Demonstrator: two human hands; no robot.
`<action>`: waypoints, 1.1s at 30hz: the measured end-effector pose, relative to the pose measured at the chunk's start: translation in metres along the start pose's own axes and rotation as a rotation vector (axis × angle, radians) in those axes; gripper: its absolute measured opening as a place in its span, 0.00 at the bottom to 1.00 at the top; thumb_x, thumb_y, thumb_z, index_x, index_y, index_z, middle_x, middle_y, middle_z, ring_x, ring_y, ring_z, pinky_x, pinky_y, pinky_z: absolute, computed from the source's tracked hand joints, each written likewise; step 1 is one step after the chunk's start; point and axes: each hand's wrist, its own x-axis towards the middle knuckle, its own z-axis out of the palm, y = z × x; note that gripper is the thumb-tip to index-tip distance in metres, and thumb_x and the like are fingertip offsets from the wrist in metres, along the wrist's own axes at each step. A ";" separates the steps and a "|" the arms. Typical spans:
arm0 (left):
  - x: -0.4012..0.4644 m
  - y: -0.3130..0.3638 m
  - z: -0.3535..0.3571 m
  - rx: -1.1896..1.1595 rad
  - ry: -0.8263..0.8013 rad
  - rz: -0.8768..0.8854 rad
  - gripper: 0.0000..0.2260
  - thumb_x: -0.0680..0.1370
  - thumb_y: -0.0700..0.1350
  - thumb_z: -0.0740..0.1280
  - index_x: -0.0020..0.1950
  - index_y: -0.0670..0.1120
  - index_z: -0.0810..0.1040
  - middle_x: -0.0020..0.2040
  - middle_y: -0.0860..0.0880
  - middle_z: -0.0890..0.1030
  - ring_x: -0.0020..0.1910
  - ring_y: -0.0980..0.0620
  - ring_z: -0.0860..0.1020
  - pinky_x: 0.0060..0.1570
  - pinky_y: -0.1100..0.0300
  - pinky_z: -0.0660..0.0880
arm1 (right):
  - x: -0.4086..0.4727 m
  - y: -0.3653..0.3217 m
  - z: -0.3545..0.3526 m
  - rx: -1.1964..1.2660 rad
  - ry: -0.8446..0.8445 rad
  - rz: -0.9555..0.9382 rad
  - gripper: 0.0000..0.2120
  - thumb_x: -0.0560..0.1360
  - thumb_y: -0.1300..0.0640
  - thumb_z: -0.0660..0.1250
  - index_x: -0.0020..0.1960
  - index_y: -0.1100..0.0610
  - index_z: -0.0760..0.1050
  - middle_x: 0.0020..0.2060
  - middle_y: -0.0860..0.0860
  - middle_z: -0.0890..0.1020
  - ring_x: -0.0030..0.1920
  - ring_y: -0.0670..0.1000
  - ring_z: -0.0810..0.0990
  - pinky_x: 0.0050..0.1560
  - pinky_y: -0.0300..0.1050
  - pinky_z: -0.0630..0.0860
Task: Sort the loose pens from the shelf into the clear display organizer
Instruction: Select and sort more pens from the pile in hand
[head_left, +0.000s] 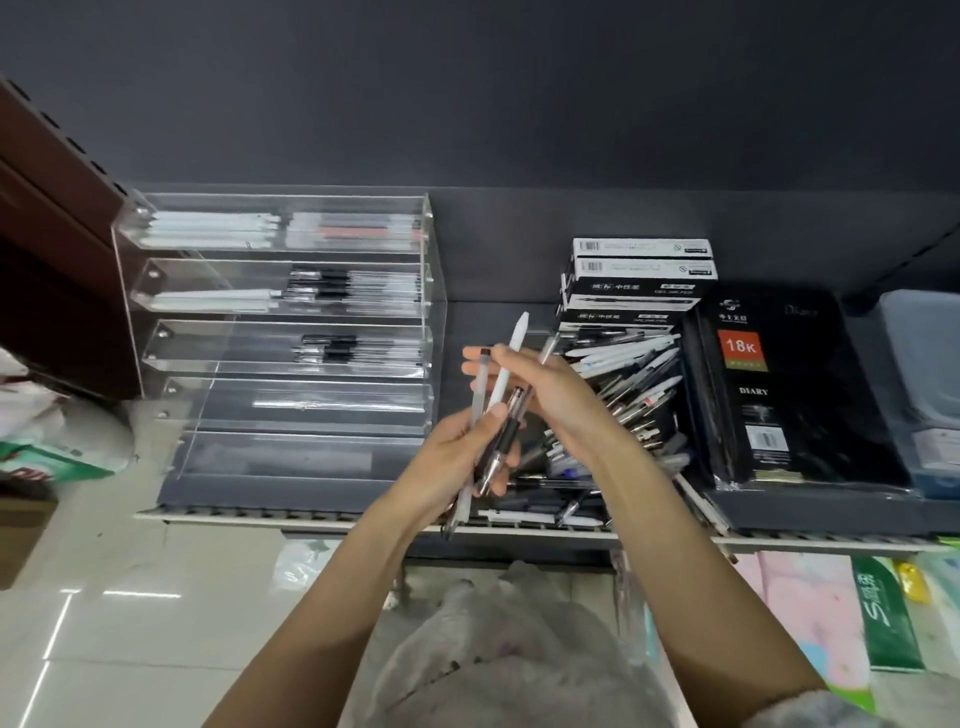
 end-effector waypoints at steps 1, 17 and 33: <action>-0.001 0.001 -0.009 0.013 0.012 0.008 0.13 0.79 0.51 0.58 0.49 0.42 0.74 0.32 0.50 0.79 0.21 0.53 0.73 0.21 0.64 0.65 | 0.003 -0.002 0.010 -0.020 -0.012 0.001 0.14 0.80 0.49 0.58 0.56 0.51 0.81 0.53 0.52 0.83 0.56 0.59 0.79 0.59 0.65 0.70; -0.020 0.013 -0.153 -0.044 0.018 0.142 0.13 0.82 0.48 0.56 0.41 0.44 0.74 0.28 0.50 0.78 0.18 0.55 0.68 0.19 0.65 0.65 | 0.038 -0.036 0.135 -0.324 0.045 -0.077 0.10 0.77 0.54 0.65 0.39 0.56 0.71 0.24 0.45 0.72 0.21 0.40 0.65 0.23 0.30 0.60; -0.017 0.021 -0.143 -0.651 0.008 0.161 0.15 0.80 0.50 0.54 0.61 0.48 0.75 0.58 0.48 0.82 0.59 0.52 0.79 0.57 0.59 0.76 | 0.002 -0.028 0.135 0.333 0.857 -0.529 0.13 0.79 0.63 0.61 0.36 0.55 0.68 0.23 0.46 0.70 0.19 0.43 0.63 0.18 0.35 0.58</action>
